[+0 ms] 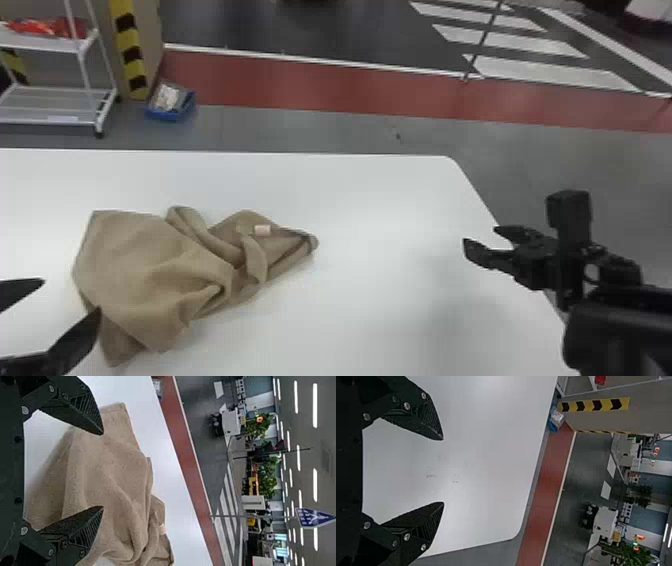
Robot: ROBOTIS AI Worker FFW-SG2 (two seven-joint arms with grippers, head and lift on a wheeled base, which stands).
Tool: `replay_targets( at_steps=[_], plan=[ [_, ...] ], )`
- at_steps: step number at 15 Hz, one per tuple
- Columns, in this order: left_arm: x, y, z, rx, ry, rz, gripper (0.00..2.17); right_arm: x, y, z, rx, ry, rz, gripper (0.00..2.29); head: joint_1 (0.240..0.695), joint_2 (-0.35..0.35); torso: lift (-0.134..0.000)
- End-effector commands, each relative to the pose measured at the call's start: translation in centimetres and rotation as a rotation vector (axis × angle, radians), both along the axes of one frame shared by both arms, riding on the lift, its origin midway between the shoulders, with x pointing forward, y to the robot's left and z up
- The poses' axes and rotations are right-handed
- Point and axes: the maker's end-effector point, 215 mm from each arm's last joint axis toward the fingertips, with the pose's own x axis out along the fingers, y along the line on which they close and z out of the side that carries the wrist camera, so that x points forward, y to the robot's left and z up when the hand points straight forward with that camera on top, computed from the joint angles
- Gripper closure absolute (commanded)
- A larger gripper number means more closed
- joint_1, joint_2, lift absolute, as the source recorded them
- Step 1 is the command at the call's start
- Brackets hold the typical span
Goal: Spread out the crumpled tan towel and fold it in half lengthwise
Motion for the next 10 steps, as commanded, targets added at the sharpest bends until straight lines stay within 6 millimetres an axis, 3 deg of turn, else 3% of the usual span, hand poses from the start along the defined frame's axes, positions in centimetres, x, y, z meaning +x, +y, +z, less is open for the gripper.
replay_targets(
  at_steps=[1,6,10],
  plan=[
    [-1.9,1.0,-0.7,0.037,-0.004,-0.015,0.27,0.4,0.6,0.2,0.002,-0.004,0.009,0.36,0.695,-0.239,-0.124],
    [-5.8,0.4,-4.3,0.082,0.116,-0.123,0.36,0.8,1.0,1.6,0.008,-0.020,0.014,0.36,0.695,-0.233,-0.124],
    [-6.1,-1.6,-5.6,0.093,0.150,-0.168,0.36,0.1,0.0,2.3,0.006,-0.027,-0.011,0.36,0.695,-0.243,-0.124]
  ],
)
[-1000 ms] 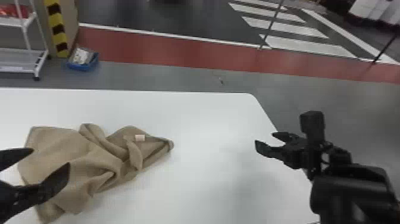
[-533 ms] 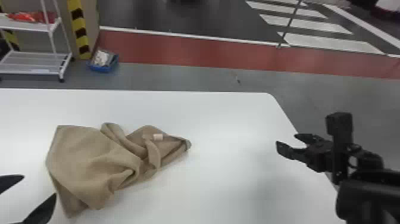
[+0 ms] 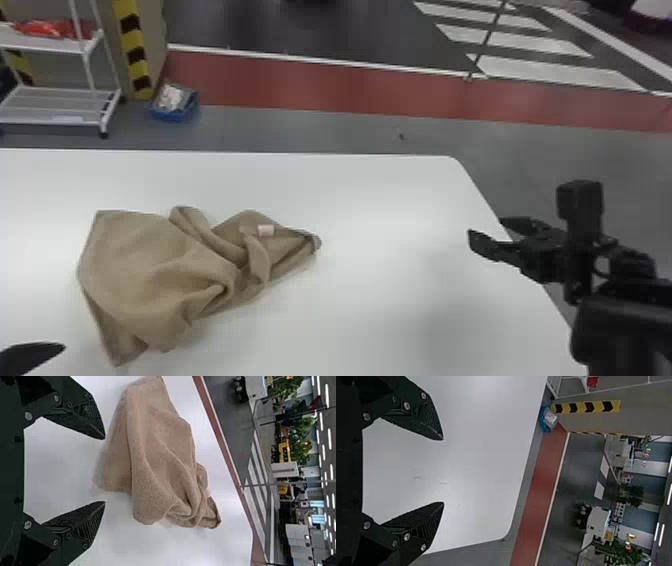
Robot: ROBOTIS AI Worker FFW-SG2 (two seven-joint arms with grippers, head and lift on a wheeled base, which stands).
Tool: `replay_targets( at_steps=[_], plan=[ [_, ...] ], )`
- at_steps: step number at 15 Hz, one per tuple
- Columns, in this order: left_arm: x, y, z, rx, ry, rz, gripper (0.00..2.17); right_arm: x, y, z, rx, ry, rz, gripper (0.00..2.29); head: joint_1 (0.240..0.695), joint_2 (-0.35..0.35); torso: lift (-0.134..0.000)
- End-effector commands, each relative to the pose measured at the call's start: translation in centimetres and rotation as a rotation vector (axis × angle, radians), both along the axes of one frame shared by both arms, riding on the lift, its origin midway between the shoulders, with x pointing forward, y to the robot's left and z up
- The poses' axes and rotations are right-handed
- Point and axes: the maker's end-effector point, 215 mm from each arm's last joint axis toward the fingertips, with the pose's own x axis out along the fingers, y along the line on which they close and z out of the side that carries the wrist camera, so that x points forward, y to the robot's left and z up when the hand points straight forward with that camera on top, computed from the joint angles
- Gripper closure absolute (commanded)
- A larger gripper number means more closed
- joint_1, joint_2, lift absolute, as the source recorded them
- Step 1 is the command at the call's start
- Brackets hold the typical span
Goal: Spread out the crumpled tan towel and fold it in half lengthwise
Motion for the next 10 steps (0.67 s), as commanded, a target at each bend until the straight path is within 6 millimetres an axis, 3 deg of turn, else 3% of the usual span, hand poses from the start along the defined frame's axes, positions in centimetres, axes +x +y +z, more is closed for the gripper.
replay_targets(
  at_steps=[1,4,8,10],
  plan=[
    [0.2,-1.2,-0.7,0.004,0.010,-0.019,0.36,-0.4,-1.6,0.3,0.028,0.010,-0.053,0.36,0.695,-0.260,-0.124],
    [0.7,-1.7,-0.1,-0.004,-0.007,-0.035,0.36,0.7,-4.6,2.5,0.049,-0.041,-0.152,0.35,0.695,-0.294,-0.124],
    [1.2,-2.6,-0.9,-0.035,0.004,-0.059,0.36,3.5,-6.5,1.0,0.031,-0.151,-0.256,0.30,0.695,-0.350,-0.124],
    [1.3,-2.8,-1.2,-0.044,0.010,-0.068,0.36,4.5,-5.9,0.5,0.002,-0.211,-0.226,0.30,0.695,-0.350,-0.124]
  ],
)
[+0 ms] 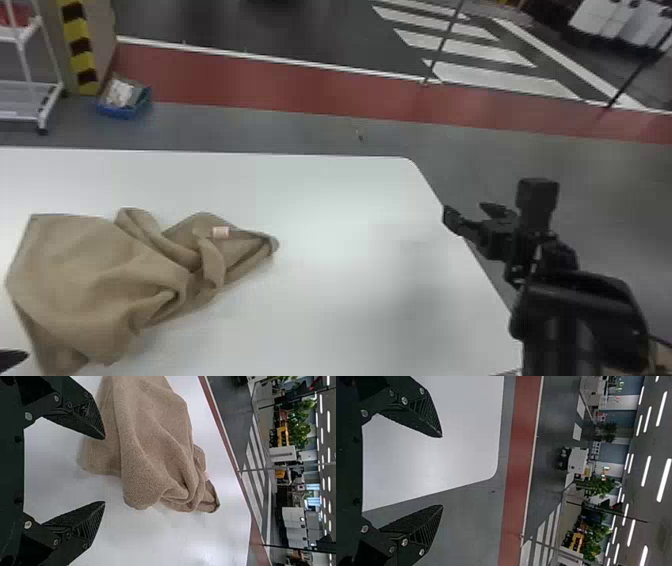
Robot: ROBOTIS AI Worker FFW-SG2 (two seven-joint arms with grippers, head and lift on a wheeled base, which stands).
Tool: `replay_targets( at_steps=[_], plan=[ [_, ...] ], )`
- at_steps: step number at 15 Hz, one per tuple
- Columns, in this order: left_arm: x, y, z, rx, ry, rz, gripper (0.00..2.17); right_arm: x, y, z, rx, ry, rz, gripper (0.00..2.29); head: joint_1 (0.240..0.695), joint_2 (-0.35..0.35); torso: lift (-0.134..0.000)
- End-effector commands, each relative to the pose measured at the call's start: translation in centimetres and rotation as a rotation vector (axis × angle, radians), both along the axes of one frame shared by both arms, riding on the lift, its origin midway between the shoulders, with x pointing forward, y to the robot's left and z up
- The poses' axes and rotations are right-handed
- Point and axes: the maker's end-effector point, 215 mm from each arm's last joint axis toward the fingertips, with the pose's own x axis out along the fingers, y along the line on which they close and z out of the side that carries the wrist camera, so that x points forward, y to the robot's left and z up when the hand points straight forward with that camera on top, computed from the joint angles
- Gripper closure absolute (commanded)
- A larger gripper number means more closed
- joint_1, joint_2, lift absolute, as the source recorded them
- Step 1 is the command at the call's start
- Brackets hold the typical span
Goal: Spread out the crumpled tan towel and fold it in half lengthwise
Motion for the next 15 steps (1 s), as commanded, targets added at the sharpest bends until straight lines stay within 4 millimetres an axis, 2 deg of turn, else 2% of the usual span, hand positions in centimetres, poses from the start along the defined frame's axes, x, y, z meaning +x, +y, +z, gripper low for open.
replay_targets(
  at_steps=[1,3,5,6,15],
  plan=[
    [0.1,-0.2,-0.4,-0.013,0.006,-0.002,0.36,1.0,1.6,0.0,-0.024,-0.091,0.067,0.30,0.695,-0.350,-0.124],
    [0.2,-0.5,-1.1,-0.022,0.020,-0.005,0.36,1.4,3.0,1.3,-0.078,-0.177,0.122,0.30,0.695,-0.346,-0.124],
    [0.3,-0.9,-1.8,-0.031,0.031,-0.011,0.38,1.6,3.4,0.8,-0.080,-0.171,0.123,0.30,0.695,-0.332,-0.124],
    [0.5,-1.2,-2.0,-0.034,0.034,-0.017,0.52,1.7,3.6,0.7,-0.081,-0.169,0.127,0.30,0.695,-0.327,-0.124],
    [1.5,-0.7,-3.5,-0.026,0.053,-0.004,0.52,1.9,3.1,0.8,-0.066,-0.175,0.111,0.30,0.695,-0.316,-0.124]
  ],
)
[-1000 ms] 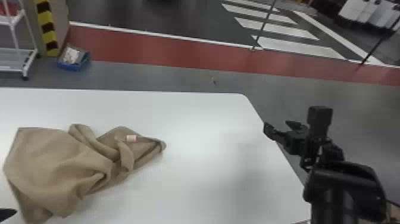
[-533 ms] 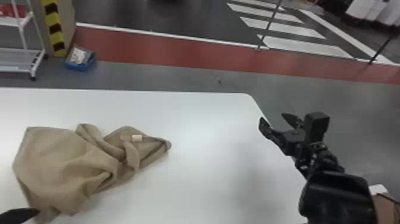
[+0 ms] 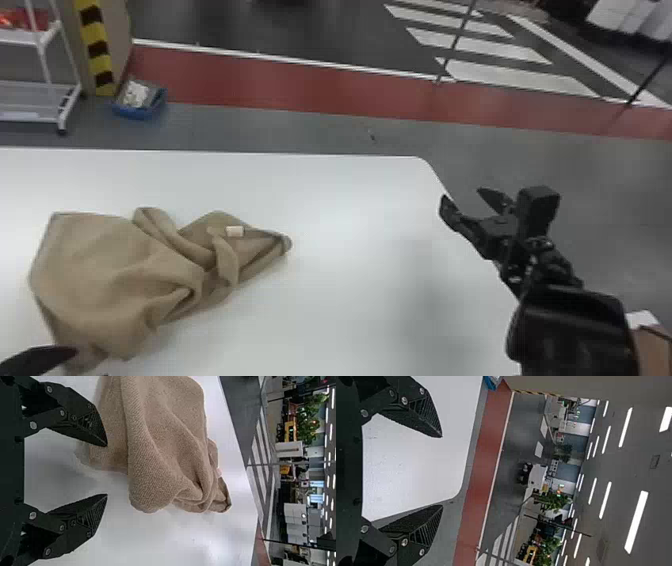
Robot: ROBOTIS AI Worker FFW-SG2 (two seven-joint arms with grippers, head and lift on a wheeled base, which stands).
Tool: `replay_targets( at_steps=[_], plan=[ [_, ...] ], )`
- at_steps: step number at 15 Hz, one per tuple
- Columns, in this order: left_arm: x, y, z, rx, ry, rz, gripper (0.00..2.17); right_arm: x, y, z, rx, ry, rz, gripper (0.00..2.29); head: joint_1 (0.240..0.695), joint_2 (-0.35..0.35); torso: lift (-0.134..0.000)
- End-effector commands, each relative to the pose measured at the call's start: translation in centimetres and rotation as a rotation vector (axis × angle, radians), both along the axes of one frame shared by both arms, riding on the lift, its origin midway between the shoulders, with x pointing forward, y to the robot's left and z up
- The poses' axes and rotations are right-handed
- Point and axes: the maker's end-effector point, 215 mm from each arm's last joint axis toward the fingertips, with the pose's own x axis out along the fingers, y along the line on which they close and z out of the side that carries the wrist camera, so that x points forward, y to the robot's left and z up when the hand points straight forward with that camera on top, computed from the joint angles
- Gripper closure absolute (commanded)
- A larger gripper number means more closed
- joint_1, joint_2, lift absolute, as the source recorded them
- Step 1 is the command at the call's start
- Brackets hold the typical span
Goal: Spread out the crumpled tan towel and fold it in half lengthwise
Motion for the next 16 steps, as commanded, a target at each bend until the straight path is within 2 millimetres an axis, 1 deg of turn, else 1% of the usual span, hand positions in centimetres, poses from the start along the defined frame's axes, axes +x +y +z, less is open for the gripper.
replay_targets(
  at_steps=[1,3,4,5,7,8,9,11,12,13,14,15,16],
  plan=[
    [0.1,0.1,-0.2,0.006,0.004,0.003,0.52,-0.1,-0.4,0.2,0.015,-0.008,-0.006,0.30,0.695,-0.316,-0.124],
    [0.1,0.3,-0.4,0.018,0.006,0.004,0.53,-0.3,-0.8,0.0,0.024,-0.005,-0.014,0.30,0.695,-0.317,-0.124],
    [0.1,0.3,-0.4,0.018,0.011,0.006,0.70,-0.3,-0.9,0.1,0.026,-0.006,-0.015,0.30,0.695,-0.319,-0.124],
    [0.1,0.5,-0.5,0.020,0.012,0.009,0.73,-0.4,-1.0,-0.1,0.029,-0.003,-0.019,0.30,0.695,-0.321,-0.124],
    [0.2,0.6,-0.4,0.023,0.010,0.008,0.73,-0.4,-1.1,-0.1,0.030,-0.002,-0.022,0.30,0.695,-0.322,-0.124],
    [0.2,0.7,-0.4,0.024,0.010,0.010,0.77,-0.5,-1.2,-0.1,0.031,-0.001,-0.022,0.30,0.695,-0.322,-0.124],
    [0.2,0.8,-0.4,0.024,0.011,0.012,0.95,-0.5,-1.3,0.0,0.032,0.000,-0.026,0.30,0.695,-0.322,-0.124],
    [0.0,1.0,-0.6,0.036,0.017,0.011,0.98,-0.6,-1.3,0.0,0.032,0.001,-0.026,0.30,0.695,-0.322,-0.124],
    [0.0,1.1,-0.8,0.045,0.022,0.009,1.09,-0.6,-1.3,0.1,0.035,-0.002,-0.026,0.30,0.695,-0.322,-0.124],
    [-0.1,1.3,-0.9,0.045,0.027,0.013,1.40,-0.6,-1.3,0.1,0.047,-0.007,-0.027,0.30,0.695,-0.321,-0.124],
    [-0.1,1.5,-1.0,0.049,0.031,0.019,1.44,-0.7,-1.4,0.2,0.048,-0.008,-0.028,0.30,0.695,-0.321,-0.124],
    [-0.1,1.8,-0.5,0.050,0.025,0.017,1.44,-0.7,-1.3,0.2,0.047,-0.009,-0.026,0.30,0.695,-0.320,-0.124],
    [0.1,2.5,0.5,0.052,0.014,0.022,1.44,-0.7,-1.3,0.3,0.046,-0.011,-0.026,0.30,0.695,-0.318,-0.124]
  ],
)
